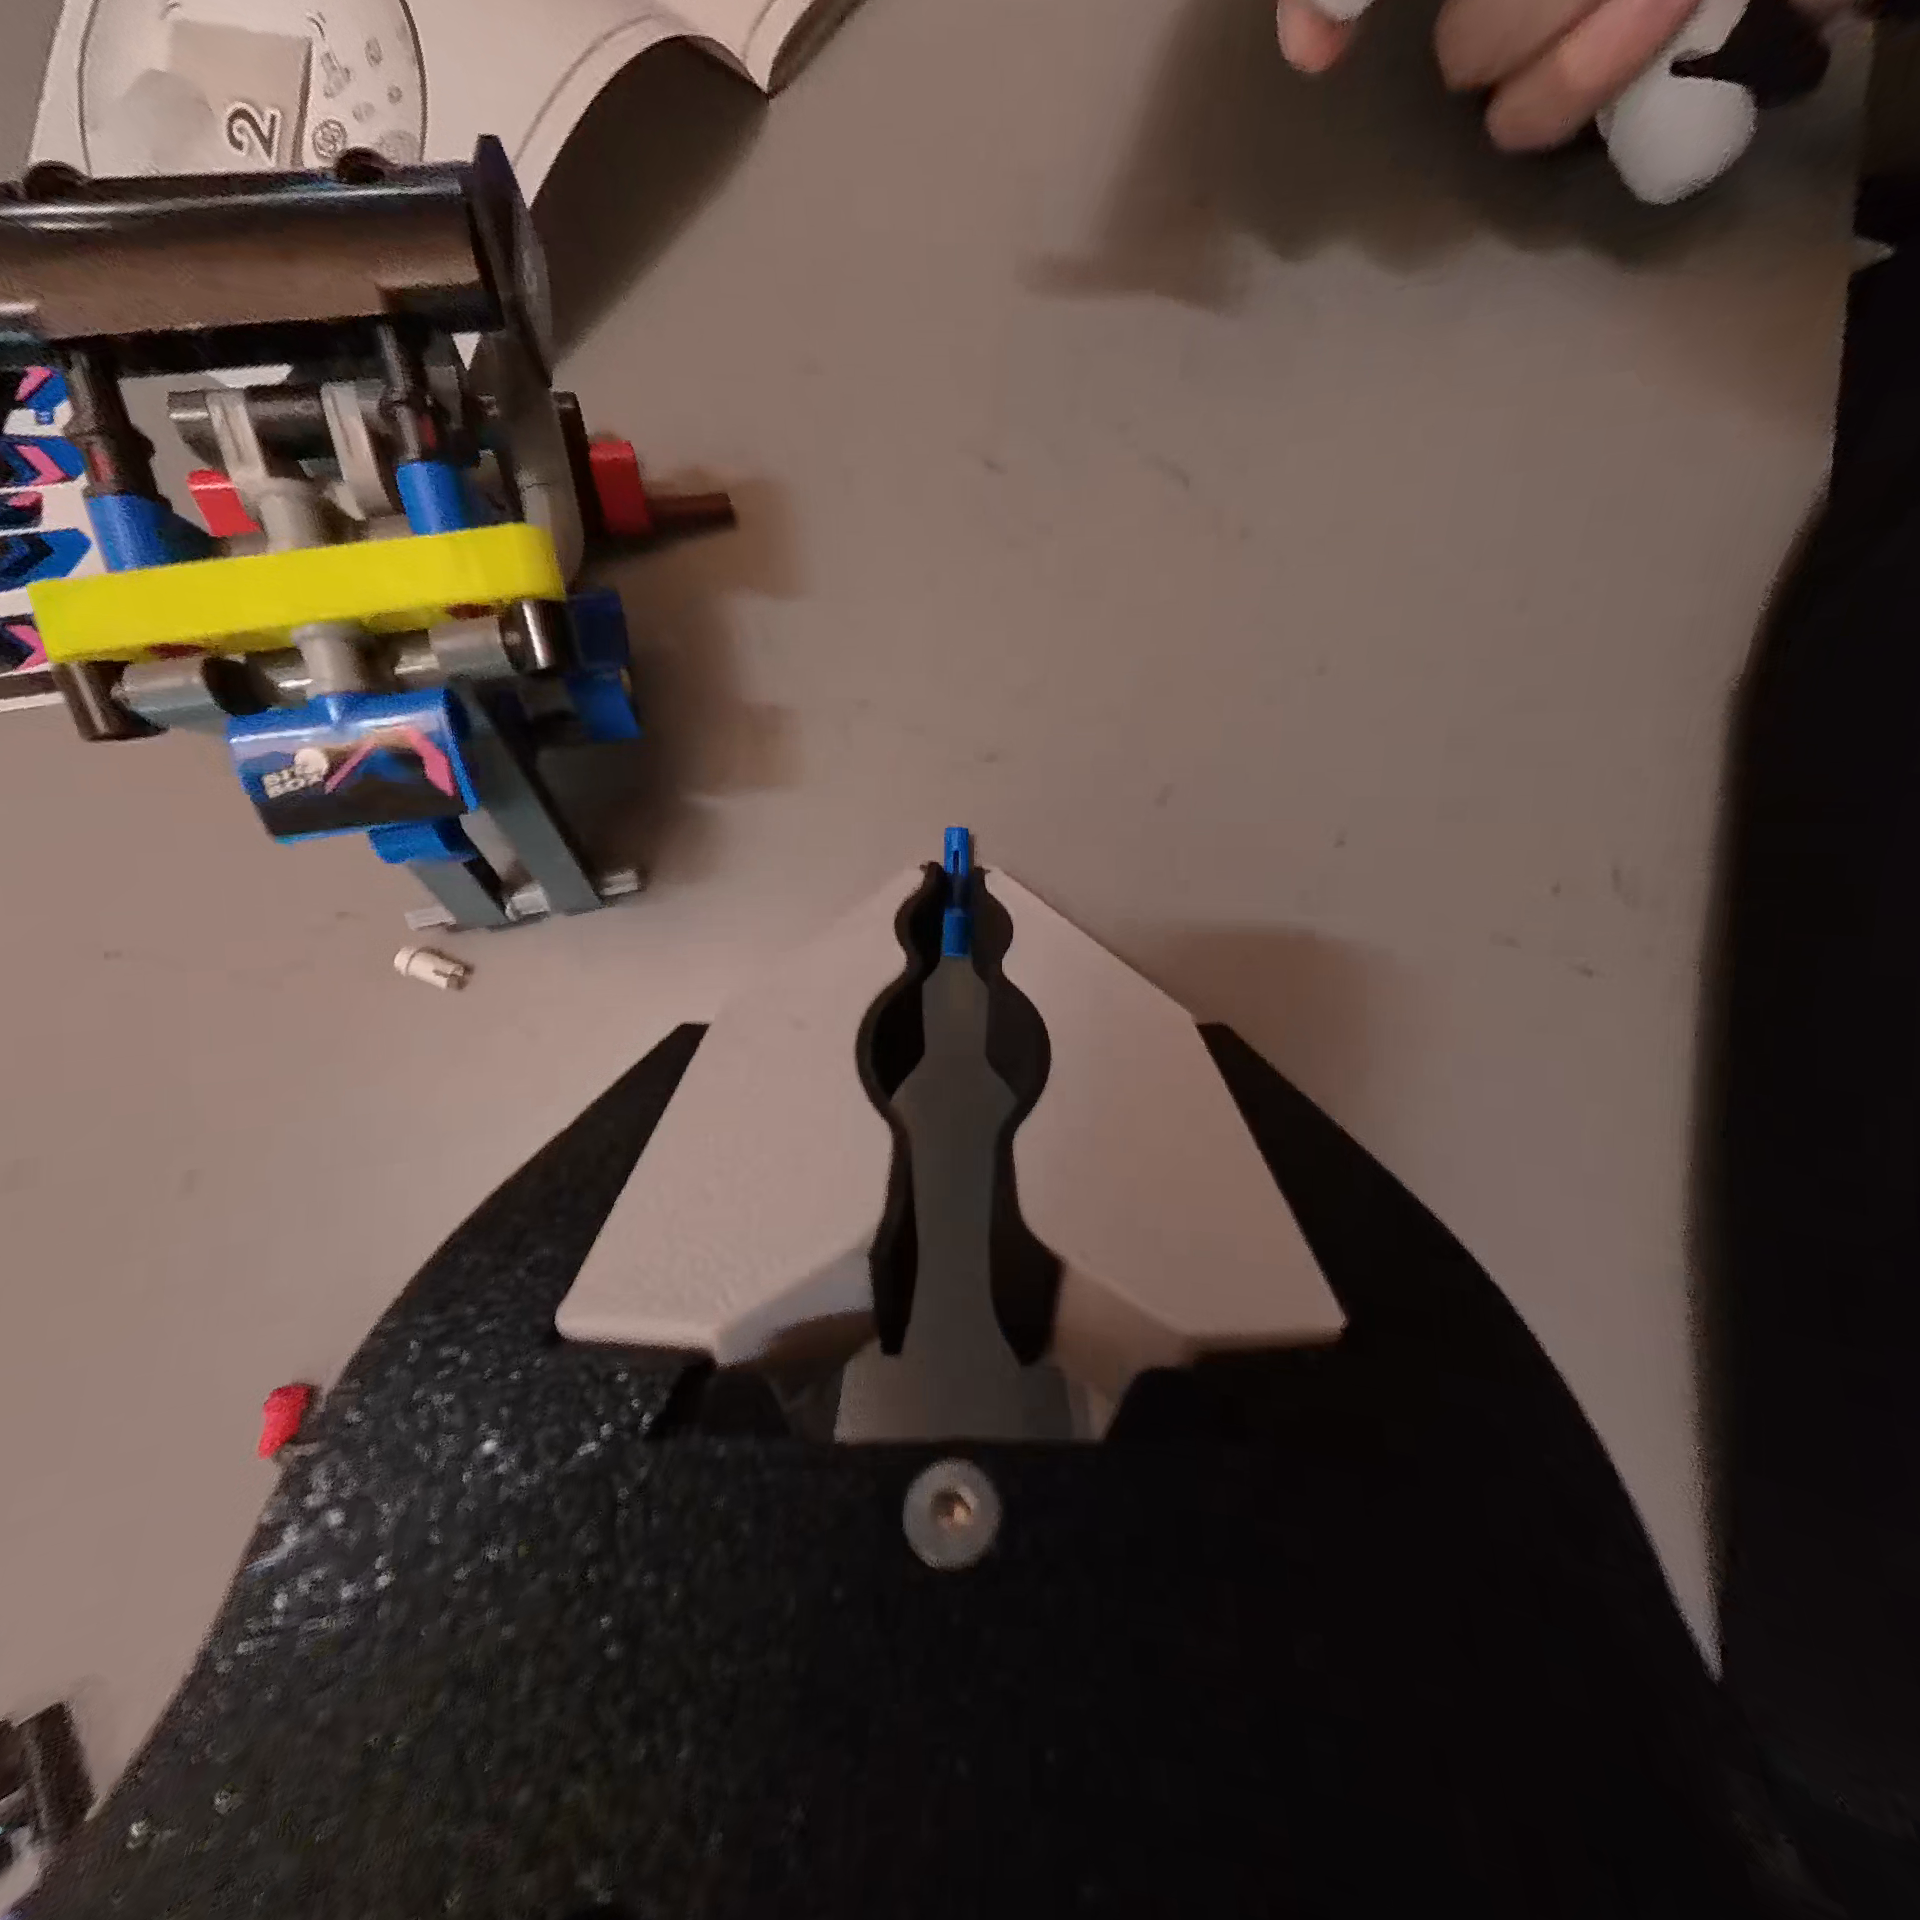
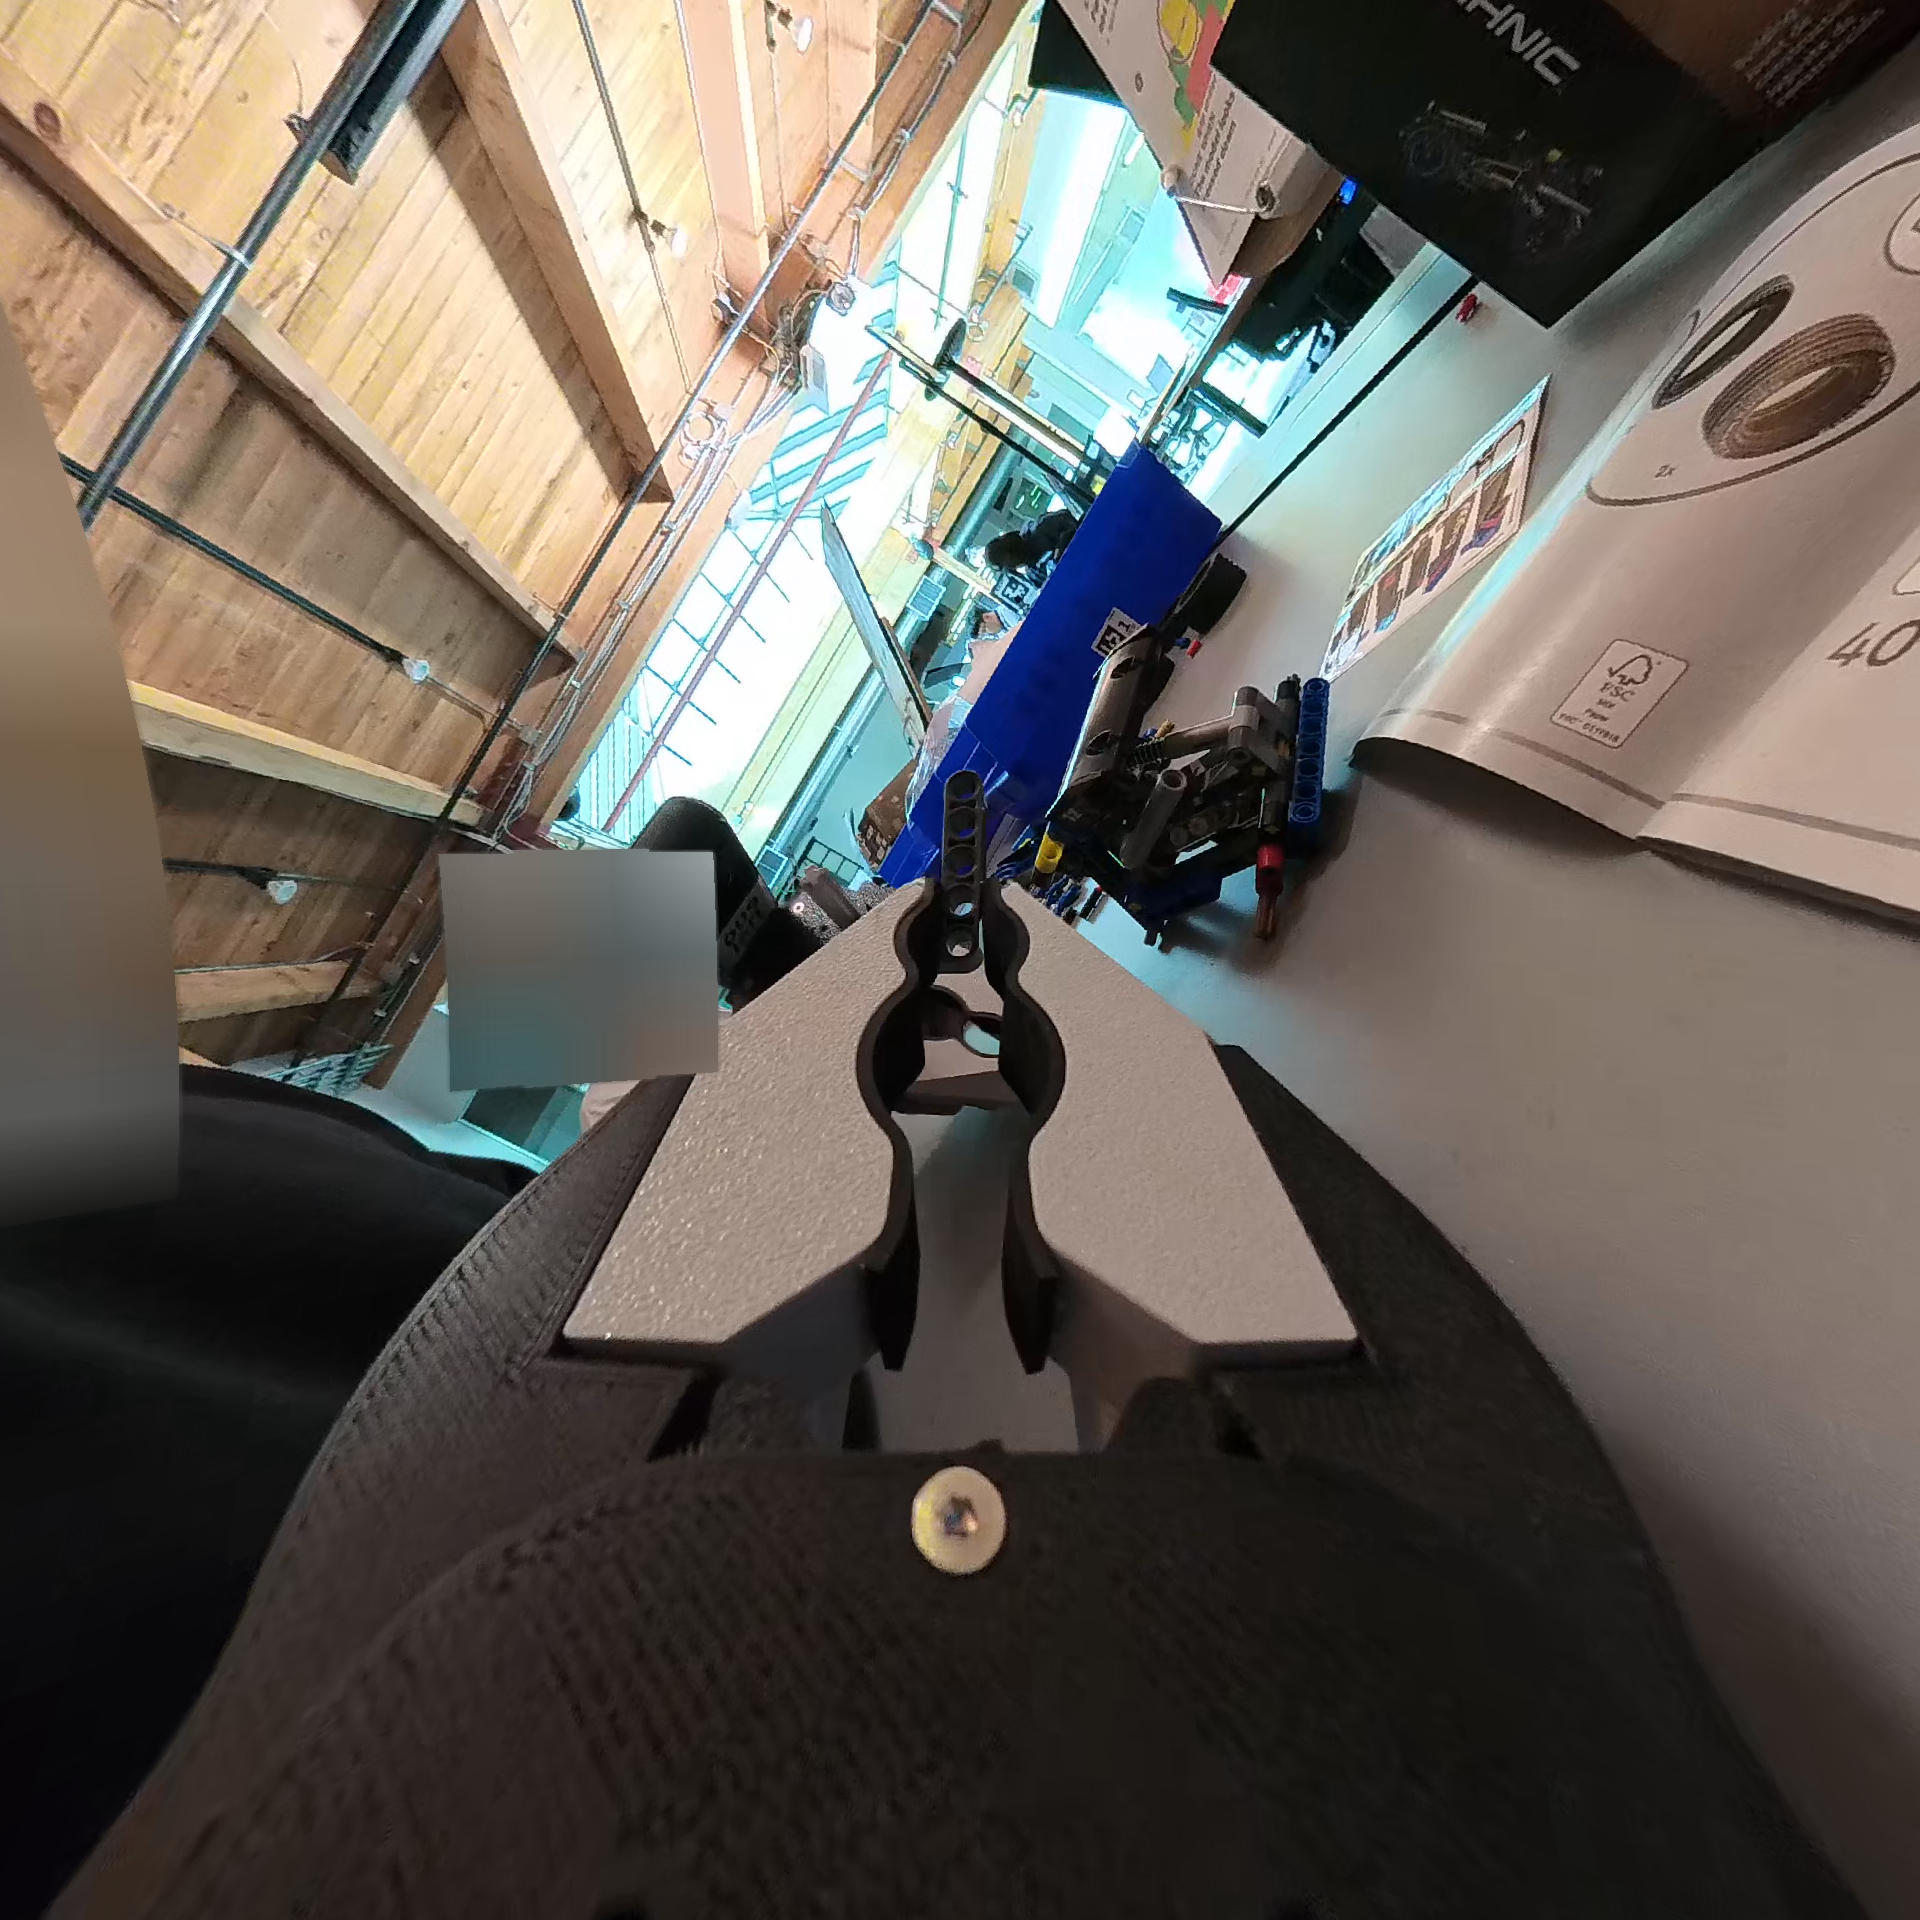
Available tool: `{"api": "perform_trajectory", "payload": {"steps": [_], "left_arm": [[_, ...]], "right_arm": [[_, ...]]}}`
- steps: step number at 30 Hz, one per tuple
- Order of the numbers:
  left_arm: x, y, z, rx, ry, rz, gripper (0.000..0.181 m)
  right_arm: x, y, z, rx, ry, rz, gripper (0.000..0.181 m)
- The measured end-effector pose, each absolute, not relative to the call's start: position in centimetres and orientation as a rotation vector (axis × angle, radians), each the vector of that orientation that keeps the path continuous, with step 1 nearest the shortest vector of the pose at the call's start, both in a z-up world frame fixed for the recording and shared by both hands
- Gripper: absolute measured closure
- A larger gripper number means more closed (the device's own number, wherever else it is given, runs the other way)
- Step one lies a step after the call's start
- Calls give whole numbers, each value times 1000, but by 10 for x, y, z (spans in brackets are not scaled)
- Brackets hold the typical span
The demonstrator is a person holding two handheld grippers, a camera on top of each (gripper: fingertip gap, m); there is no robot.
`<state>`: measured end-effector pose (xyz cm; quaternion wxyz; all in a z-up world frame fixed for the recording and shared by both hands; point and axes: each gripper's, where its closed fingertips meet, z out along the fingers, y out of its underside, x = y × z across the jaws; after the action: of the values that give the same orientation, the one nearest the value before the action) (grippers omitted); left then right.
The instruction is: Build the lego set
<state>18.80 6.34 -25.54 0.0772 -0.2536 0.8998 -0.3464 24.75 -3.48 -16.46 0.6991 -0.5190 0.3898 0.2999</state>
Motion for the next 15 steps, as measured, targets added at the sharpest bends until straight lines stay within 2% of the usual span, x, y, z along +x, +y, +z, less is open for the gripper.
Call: {"api": "perform_trajectory", "payload": {"steps": [8, 15], "left_arm": [[191, 62, -256, -752, 2651, -1048, 179], [190, 62, -251, -721, 2593, -1107, 170]], "right_arm": [[247, -35, -163, -1152, 860, 676, 176], [247, -36, -163, -1146, 864, 675, 175]]}}
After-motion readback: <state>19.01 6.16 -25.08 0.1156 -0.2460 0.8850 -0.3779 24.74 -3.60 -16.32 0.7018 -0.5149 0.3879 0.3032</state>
